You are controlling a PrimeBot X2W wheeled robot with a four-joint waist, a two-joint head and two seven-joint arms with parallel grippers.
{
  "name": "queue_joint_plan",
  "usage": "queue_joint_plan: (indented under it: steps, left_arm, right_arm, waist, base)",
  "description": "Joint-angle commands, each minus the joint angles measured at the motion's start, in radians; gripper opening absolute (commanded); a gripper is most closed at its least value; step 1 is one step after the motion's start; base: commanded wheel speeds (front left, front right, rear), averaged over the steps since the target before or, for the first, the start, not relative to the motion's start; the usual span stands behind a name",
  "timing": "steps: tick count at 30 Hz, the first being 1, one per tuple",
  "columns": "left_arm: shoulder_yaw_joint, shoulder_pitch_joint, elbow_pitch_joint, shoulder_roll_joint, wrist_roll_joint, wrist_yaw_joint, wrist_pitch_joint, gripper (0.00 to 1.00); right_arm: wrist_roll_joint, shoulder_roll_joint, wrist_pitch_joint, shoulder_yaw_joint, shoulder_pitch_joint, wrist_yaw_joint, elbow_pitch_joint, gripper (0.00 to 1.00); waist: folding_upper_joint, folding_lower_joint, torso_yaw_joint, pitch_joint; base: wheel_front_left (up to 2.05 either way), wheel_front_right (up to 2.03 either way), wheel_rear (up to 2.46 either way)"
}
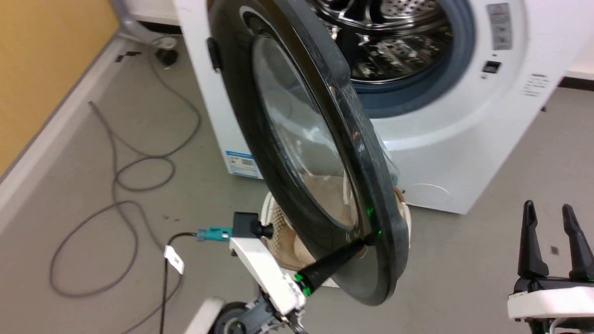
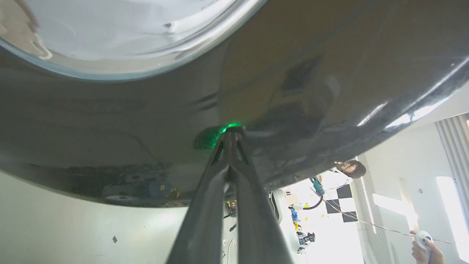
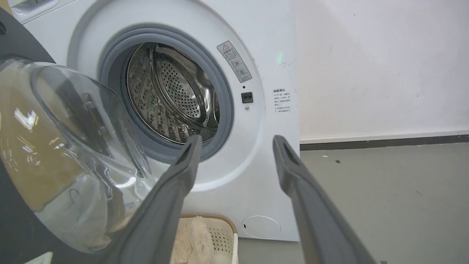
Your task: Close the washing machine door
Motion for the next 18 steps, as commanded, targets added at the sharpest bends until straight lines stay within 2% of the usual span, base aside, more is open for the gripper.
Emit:
queue_joint_plan:
  steps: [1,6,9,12,14,16,18]
  left_arm:
    - [-0.016,-0.005,0.008,-0.003,-0.008,-0.004,-0.014,0.00]
    - [-0.048,0.001,0.007,0.014,0.005,-0.004,-0.099,0.00]
    - [-0.049,-0.010,-0.026,0.057,0.072,-0.004,-0.217,0.00]
    - [-0.063,-0.027,-0.050,0.113,0.177,-0.004,-0.389,0.00]
    - [-0.075,-0.049,-0.031,0.165,0.285,-0.004,-0.528,0.00]
    - [-0.078,-0.067,0.023,0.201,0.393,-0.004,-0.670,0.00]
    - [-0.048,-0.086,0.093,0.222,0.508,0.016,-0.748,0.00]
  right_arm:
    - [0.006,0.000,-0.004,0.003,-0.009,0.001,0.003,1.00]
    - [0.018,0.000,-0.004,0.010,-0.014,0.001,0.000,1.00]
    - [0.033,0.000,-0.004,0.010,-0.010,0.001,0.002,1.00]
    - [0.041,0.000,-0.004,0.005,-0.004,0.001,0.006,1.00]
    - [0.042,0.000,-0.004,0.003,-0.001,0.001,0.007,1.00]
    - [0.043,0.000,-0.004,0.001,0.002,0.001,0.005,1.00]
    - [0.044,0.000,-0.004,0.002,0.008,0.001,0.003,1.00]
  waist:
    - [-0.0001,-0.0001,-0.020,0.000]
    - [-0.0001,-0.0001,-0.028,-0.004]
    - [-0.0001,-0.0001,-0.024,-0.016]
    - [-0.0001,-0.0001,-0.018,-0.029]
    - [-0.0001,-0.0001,-0.013,-0.038]
    - [-0.0001,-0.0001,-0.008,-0.049]
    - [-0.0001,-0.0001,-0.002,-0.059]
  base:
    - [0.00,0.00,0.00]
    - [0.00,0.00,0.00]
    - [0.00,0.00,0.00]
    - [0.00,0.00,0.00]
    - [0.00,0.00,0.00]
    - [0.00,0.00,0.00]
    - [0.00,0.00,0.00]
